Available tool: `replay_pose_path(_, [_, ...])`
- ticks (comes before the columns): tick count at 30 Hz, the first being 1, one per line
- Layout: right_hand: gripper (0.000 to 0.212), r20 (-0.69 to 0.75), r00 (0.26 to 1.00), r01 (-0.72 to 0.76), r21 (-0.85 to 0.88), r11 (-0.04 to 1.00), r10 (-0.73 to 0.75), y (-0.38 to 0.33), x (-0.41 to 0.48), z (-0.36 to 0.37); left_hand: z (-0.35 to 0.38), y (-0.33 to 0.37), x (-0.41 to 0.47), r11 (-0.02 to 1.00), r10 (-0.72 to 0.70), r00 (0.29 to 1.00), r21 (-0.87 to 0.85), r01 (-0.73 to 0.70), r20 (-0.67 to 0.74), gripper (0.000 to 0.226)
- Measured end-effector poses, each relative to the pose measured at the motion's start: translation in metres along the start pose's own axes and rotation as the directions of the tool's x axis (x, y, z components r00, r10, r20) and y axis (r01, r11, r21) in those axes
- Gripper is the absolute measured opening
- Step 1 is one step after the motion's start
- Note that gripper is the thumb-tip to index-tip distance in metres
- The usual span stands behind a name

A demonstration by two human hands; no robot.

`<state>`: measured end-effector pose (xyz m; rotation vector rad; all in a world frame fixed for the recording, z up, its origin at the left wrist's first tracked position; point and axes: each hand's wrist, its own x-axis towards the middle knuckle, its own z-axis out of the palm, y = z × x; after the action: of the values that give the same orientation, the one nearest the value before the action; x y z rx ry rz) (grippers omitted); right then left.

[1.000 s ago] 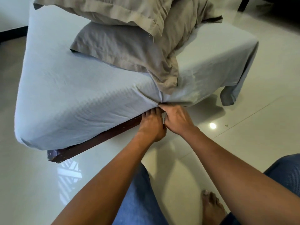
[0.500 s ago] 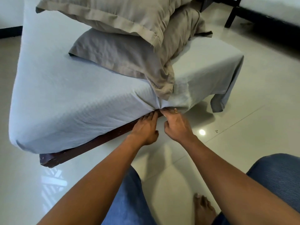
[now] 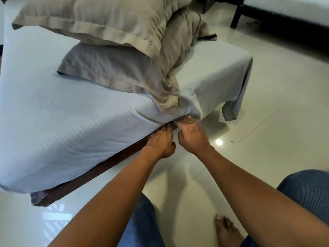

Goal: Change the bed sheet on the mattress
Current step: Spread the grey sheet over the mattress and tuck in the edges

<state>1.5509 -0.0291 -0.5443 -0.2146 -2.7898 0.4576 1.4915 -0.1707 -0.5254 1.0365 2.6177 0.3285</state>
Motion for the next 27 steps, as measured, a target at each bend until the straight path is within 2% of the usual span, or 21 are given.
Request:
replay_pose_path(2, [0.044, 0.003, 0.998, -0.07, -0.035, 0.997, 0.07, 0.019, 0.007, 0.0, 0.003, 0.009, 0.003, 0.998, -0.045, 0.999, 0.05, 0.044, 0.01, 0.087])
replay_pose_path(4, [0.045, 0.068, 0.989, -0.126, -0.11, 0.986, 0.134, 0.039, 0.028, -0.002, 0.008, 0.017, -0.002, 0.989, -0.05, 0.999, 0.139, 0.049, 0.008, 0.09])
replay_pose_path(7, [0.04, 0.186, 0.956, -0.2, -0.144, 0.969, 0.225, 0.06, 0.065, -0.009, 0.012, 0.023, -0.001, 0.988, 0.025, 0.997, 0.151, -0.014, -0.066, 0.084])
replay_pose_path(9, [0.04, 0.25, 0.942, -0.197, -0.136, 0.971, 0.226, 0.064, 0.07, -0.008, 0.009, 0.03, 0.01, 0.983, 0.103, 0.992, 0.158, -0.09, -0.076, 0.081])
replay_pose_path(11, [0.041, 0.266, 0.946, -0.168, -0.098, 0.981, 0.188, 0.067, 0.068, -0.005, 0.006, 0.037, 0.034, 0.987, 0.111, 0.993, 0.123, -0.106, -0.033, 0.083])
replay_pose_path(14, [0.073, 0.343, 0.935, -0.092, 0.0, 0.996, 0.086, 0.065, 0.047, -0.013, 0.007, 0.048, 0.065, 0.996, 0.031, 0.998, 0.085, -0.035, 0.056, 0.088])
replay_pose_path(16, [0.081, 0.262, 0.965, -0.028, 0.049, 0.998, 0.014, 0.07, 0.03, -0.022, 0.007, 0.056, 0.068, 0.993, -0.039, 0.993, 0.119, 0.025, 0.116, 0.095])
replay_pose_path(18, [0.077, 0.174, 0.982, -0.088, 0.062, 0.994, 0.076, 0.087, 0.024, -0.031, 0.006, 0.063, 0.064, 0.989, -0.079, 0.982, 0.137, 0.055, 0.174, 0.101])
replay_pose_path(19, [0.075, 0.179, 0.976, -0.134, 0.035, 0.99, 0.126, 0.095, 0.029, -0.034, 0.004, 0.066, 0.063, 0.988, -0.093, 0.981, 0.14, 0.069, 0.173, 0.102])
replay_pose_path(20, [0.072, 0.213, 0.963, -0.166, -0.02, 0.986, 0.166, 0.105, 0.04, -0.037, 0.002, 0.069, 0.066, 0.987, -0.115, 0.98, 0.131, 0.095, 0.16, 0.099])
replay_pose_path(23, [0.067, 0.366, 0.915, -0.109, -0.179, 0.978, 0.169, 0.13, 0.075, -0.038, -0.004, 0.084, 0.073, 0.987, -0.161, 0.981, 0.043, 0.157, 0.108, 0.083])
replay_pose_path(25, [0.078, 0.46, 0.874, -0.071, -0.197, 0.978, 0.156, 0.137, 0.082, -0.036, -0.006, 0.093, 0.076, 0.994, -0.114, 0.985, 0.015, 0.113, 0.127, 0.08])
replay_pose_path(27, [0.085, 0.487, 0.862, -0.079, -0.149, 0.986, 0.143, 0.141, 0.08, -0.038, -0.009, 0.1, 0.086, 0.999, -0.048, 0.984, 0.026, 0.044, 0.171, 0.085])
